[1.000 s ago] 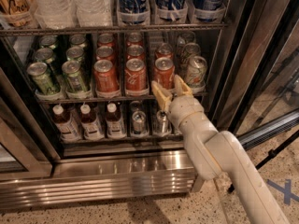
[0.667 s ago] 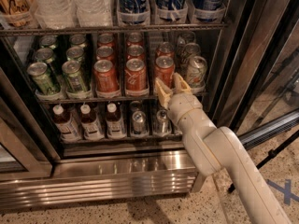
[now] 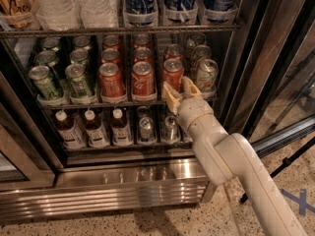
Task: Pick coke can from middle shelf of fridge
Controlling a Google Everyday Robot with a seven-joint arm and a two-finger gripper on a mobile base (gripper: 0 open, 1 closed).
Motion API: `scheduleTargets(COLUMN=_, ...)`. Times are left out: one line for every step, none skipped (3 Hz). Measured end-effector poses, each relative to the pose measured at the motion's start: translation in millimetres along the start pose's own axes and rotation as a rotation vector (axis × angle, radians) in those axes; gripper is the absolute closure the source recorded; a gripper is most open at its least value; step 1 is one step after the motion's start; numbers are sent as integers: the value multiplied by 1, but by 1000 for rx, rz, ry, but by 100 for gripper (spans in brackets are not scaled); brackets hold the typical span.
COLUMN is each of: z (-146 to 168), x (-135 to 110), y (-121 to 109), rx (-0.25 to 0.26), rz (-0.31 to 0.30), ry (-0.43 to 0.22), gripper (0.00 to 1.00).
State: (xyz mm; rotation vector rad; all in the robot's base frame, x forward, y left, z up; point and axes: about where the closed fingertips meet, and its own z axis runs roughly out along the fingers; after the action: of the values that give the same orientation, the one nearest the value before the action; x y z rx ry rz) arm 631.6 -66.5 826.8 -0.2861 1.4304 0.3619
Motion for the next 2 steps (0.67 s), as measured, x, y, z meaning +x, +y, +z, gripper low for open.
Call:
scheduleTargets(z=0, x=0, y=0, rx=0, rz=0, ry=0, gripper=19)
scheduleTargets(z=15, x=-2, y=-1, rx=2, rz=-12, ry=9, gripper=5)
